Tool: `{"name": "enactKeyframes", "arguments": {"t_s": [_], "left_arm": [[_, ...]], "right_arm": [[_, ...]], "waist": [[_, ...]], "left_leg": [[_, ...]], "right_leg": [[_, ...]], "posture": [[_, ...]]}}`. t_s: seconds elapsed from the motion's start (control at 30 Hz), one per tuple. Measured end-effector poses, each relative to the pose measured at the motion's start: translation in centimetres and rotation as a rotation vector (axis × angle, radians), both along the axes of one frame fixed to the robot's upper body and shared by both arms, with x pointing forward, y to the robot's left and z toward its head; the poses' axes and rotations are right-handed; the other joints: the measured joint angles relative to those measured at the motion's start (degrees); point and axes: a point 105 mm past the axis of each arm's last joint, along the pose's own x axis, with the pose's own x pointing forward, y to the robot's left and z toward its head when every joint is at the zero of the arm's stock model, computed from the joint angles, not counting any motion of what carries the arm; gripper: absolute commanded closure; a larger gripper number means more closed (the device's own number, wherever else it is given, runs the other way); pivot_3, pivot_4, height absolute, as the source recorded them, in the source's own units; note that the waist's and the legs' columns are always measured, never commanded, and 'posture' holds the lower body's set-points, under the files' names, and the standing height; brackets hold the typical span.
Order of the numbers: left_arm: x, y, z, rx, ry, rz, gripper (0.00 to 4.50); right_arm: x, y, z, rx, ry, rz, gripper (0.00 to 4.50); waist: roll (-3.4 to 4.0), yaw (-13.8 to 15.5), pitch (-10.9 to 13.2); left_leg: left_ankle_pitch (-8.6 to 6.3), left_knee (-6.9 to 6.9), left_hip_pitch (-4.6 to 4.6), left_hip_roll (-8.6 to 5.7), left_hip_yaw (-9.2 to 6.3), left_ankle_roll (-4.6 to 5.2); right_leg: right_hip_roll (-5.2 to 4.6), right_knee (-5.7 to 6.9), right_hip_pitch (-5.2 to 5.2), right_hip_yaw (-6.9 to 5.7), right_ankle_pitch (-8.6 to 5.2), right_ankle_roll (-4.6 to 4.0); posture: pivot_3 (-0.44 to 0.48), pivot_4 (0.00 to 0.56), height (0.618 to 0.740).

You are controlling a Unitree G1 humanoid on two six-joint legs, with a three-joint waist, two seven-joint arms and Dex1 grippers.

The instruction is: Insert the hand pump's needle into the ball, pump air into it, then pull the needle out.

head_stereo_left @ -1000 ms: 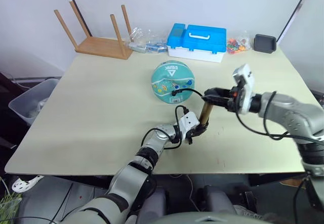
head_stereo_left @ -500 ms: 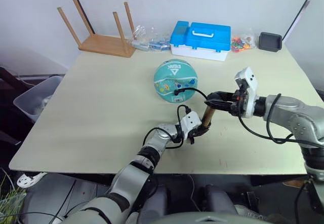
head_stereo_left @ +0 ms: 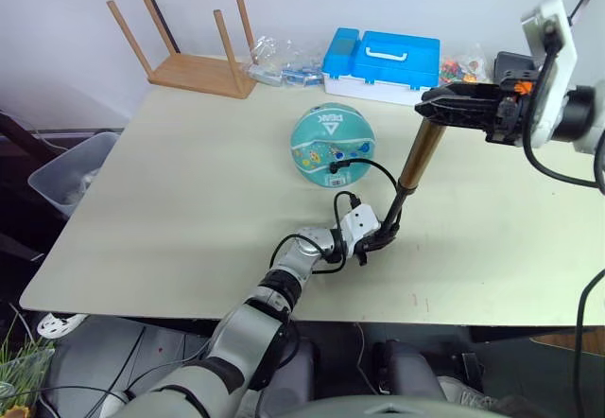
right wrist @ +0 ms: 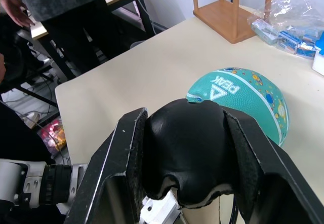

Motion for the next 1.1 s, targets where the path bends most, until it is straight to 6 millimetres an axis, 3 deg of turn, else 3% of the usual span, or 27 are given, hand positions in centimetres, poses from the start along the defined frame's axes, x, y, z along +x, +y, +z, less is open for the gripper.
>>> {"name": "enactKeyframes", "arguments": {"t_s": [0.17, 0.33, 0.57, 0.8, 1.0, 1.03, 1.07, 1.1], "left_arm": [[0.0, 0.8, -0.6, 0.015, 0.008, 0.026, 3.41], [0.1, 1.3, -1.0, 0.021, 0.015, 0.049, 3.41], [-0.2, 1.7, -1.6, 0.026, 0.041, 0.065, 3.41], [0.0, 1.8, -1.7, 0.034, 0.05, 0.078, 3.41], [0.0, 0.6, -0.7, 0.014, 0.025, 0.033, 3.41], [0.0, 0.5, -0.6, 0.01, 0.021, 0.026, 3.41], [0.0, 0.1, -0.3, 0.002, 0.012, 0.017, 3.41], [0.0, 0.1, -0.3, 0.001, 0.012, 0.017, 3.41]], "right_arm": [[0.4, 0.0, -3.8, 0.042, 0.02, 0.009, 2.87], [1.5, 1.1, -8.5, 0.03, 0.098, 0.012, 2.87], [2.8, 3.4, -15.1, 0.007, 0.138, 0.014, 2.87], [2.9, 3.9, -15.0, -0.01, 0.085, 0.032, 2.87], [2.0, 1.9, -11.5, -0.079, 0.122, 0.023, 2.87], [1.9, 1.7, -10.4, -0.074, 0.123, 0.025, 2.87], [1.6, 1.1, -7.7, -0.075, 0.107, 0.026, 2.87], [1.6, 1.1, -7.3, -0.074, 0.101, 0.028, 2.87]], "waist": [[-0.31, -0.74, -0.63], [-0.15, -1.55, -1.08], [-0.51, -1.69, -1.8], [-0.43, -1.87, -1.96], [0.22, -1.02, -1.03], [0.43, -0.9, -0.9], [0.64, -0.61, -0.68], [0.62, -0.43, -0.63]], "left_leg": [[-0.01, -0.05, 0.4, 0.1, 0.02, 0.01], [-0.01, -0.05, 0.61, 0.17, -0.01, 0.01], [-0.02, -0.27, 1.2, 0.23, 0.02, 0.0], [-0.02, -0.29, 1.35, 0.32, -0.06, -0.01], [-0.01, -0.17, 0.6, 0.11, -0.08, -0.02], [0.0, -0.07, 0.35, 0.06, -0.1, -0.02], [0.0, -0.02, 0.09, -0.02, -0.09, -0.02], [0.0, -0.02, 0.0, -0.04, -0.08, -0.02]], "right_leg": [[0.13, -0.02, 0.38, 0.02, -0.14, 0.18], [0.22, -0.01, 0.53, 0.02, -0.17, 0.23], [0.31, -0.01, 0.91, 0.07, -0.26, 0.08], [0.36, 0.01, 0.99, 0.03, -0.29, 0.08], [0.16, 0.01, 0.49, -0.01, -0.21, 0.04], [0.12, 0.01, 0.3, -0.03, -0.08, -0.07], [0.03, 0.02, 0.07, -0.01, -0.02, -0.01], [0.01, 0.02, -0.03, 0.03, -0.01, 0.0]], "posture": [[0.0, 0.15, 0.74], [0.0, 0.15, 0.74], [0.0, 0.15, 0.74], [0.0, 0.15, 0.74], [0.0, 0.15, 0.74], [0.0, 0.15, 0.74], [0.0, 0.15, 0.74], [0.0, 0.15, 0.74]]}}
